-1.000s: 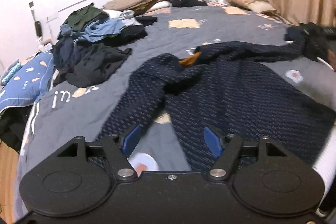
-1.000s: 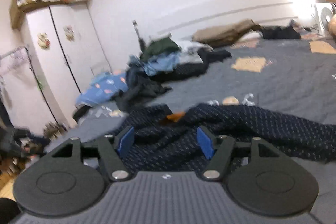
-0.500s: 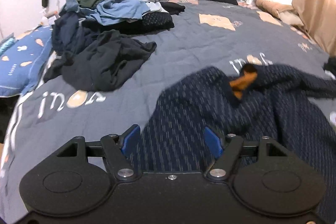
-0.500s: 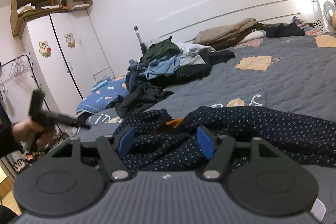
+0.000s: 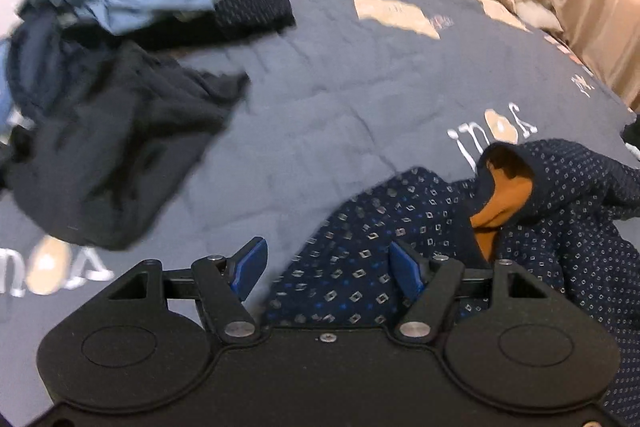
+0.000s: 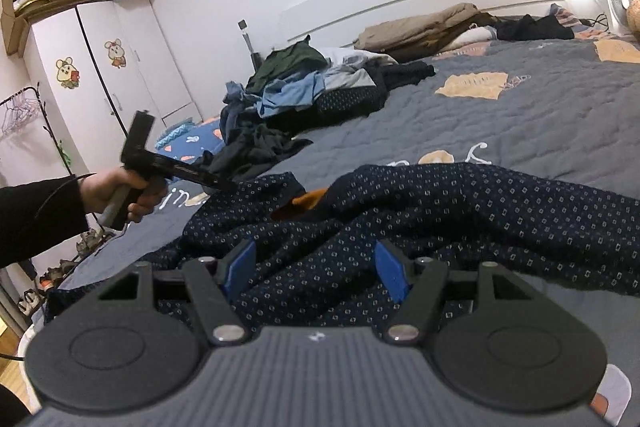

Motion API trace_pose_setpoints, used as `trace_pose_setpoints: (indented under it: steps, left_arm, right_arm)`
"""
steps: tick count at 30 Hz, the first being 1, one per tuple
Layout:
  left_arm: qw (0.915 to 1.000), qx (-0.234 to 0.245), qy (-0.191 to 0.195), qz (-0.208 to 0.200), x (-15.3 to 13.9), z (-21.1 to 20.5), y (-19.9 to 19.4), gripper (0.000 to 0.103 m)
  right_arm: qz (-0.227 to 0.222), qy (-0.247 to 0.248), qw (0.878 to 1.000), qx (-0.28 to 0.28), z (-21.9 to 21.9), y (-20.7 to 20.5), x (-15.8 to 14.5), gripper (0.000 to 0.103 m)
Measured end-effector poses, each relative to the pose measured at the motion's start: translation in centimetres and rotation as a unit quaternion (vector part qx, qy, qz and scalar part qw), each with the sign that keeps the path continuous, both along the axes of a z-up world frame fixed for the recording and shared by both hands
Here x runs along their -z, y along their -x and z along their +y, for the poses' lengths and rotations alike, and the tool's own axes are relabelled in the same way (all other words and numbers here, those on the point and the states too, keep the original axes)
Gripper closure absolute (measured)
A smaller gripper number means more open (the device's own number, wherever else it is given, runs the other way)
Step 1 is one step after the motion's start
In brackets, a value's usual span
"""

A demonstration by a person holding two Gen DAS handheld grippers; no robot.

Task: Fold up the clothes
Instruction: 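Grasp the shirt fabric near the orange lining with the left gripper and pull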

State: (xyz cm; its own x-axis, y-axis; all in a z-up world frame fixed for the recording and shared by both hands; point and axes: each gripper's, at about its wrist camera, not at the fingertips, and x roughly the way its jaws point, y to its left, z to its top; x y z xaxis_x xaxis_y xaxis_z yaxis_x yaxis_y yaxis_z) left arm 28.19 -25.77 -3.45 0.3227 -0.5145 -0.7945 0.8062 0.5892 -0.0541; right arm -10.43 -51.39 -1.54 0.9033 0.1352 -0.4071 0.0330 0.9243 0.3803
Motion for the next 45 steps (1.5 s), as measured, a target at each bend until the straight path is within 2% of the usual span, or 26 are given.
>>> trace_pose_setpoints:
  steps: [3,4,7,9,11,14,16,18,20,22,24,26,28,29,32,35,39,42,45]
  left_arm:
    - [0.9993,0.023,-0.027,0.01,2.1,-1.7,0.3,0.038]
    - [0.9988,0.031,-0.036,0.014,2.8,-2.2,0.4,0.05]
    - [0.9977,0.05,-0.043,-0.013,3.5,-2.6,1.9,0.08]
    - [0.9966,0.051,-0.048,-0.044,2.9,-2.3,2.5,0.091]
    - [0.9934,0.043,-0.052,-0.092,1.9,-1.9,3.1,0.094]
    - [0.9798,-0.019,-0.035,-0.196,-1.4,-0.6,2.4,0.096]
    - [0.9727,-0.068,-0.007,-0.222,-3.9,0.5,1.1,0.096]
    - [0.9632,-0.102,0.004,-0.249,-5.7,0.9,0.1,0.096]
    - [0.9631,-0.11,-0.009,-0.245,-5.5,0.1,-0.5,0.096]
    - [0.9641,-0.115,-0.024,-0.238,-5.2,-0.7,-1.1,0.094]
    - [0.9676,-0.118,-0.051,-0.218,-3.6,-1.5,-1.3,0.091]
    - [0.9696,-0.121,-0.07,-0.201,-2.3,-1.9,-1.3,0.082]
    - [0.9706,-0.129,-0.055,-0.196,-2.5,-0.6,-0.8,0.045]
    - [0.971,-0.132,-0.043,-0.194,-2.9,0.4,-0.6,0.04]
    - [0.9732,-0.137,-0.019,-0.183,-4.2,4.1,0.2,0.039]
    - [0.9723,-0.167,-0.009,-0.163,-5.2,8.8,0.9,0.035]
    - [0.9653,-0.241,-0.002,-0.099,-4.4,18.6,2.7,0.033]
    - [0.9597,-0.275,-0.012,-0.057,-3.0,25.3,5.8,0.033]
    - [0.9562,-0.287,-0.033,-0.049,-2.6,30.1,10.3,0.033]
  right_arm:
    - [0.005,-0.007,1.0,0.001,0.0,0.0,0.2,0.038]
    - [0.005,-0.014,1.0,0.0,-0.1,0.0,0.2,0.038]
    - [0.002,-0.032,0.999,-0.004,-0.2,0.0,0.3,0.038]
    - [0.0,-0.033,0.999,-0.006,-0.1,0.1,0.2,0.038]
    - [-0.002,-0.037,0.999,-0.004,-0.2,0.3,0.1,0.038]
    - [-0.005,-0.069,0.998,0.0,-0.8,0.2,0.1,0.038]
    - [-0.011,-0.094,0.996,0.002,-1.2,0.3,0.1,0.038]
    - [-0.018,-0.1,0.995,0.002,-1.4,0.3,-0.1,0.038]
    - [-0.023,-0.1,0.995,0.004,-1.4,0.3,-0.3,0.038]
    - [-0.024,-0.1,0.995,0.005,-1.4,0.3,-0.3,0.038]
    - [-0.023,-0.098,0.995,0.005,-1.4,0.2,-0.2,0.038]
    - [-0.021,-0.096,0.995,0.003,-1.3,0.1,-0.2,0.038]
    - [-0.019,-0.094,0.995,0.0,-1.2,0.1,-0.1,0.038]
    - [-0.018,-0.094,0.995,-0.001,-1.2,0.1,-0.1,0.038]
    - [-0.017,-0.093,0.996,-0.003,-1.1,0.0,-0.1,0.038]
    - [-0.021,-0.097,0.995,-0.004,-1.1,-0.1,-0.2,0.038]
    - [-0.026,-0.101,0.994,-0.006,-0.9,-0.1,-0.4,0.038]
    - [-0.029,-0.108,0.994,-0.011,-0.6,-0.4,-0.4,0.038]
    - [-0.03,-0.117,0.992,-0.028,0.4,-0.9,-0.7,0.038]
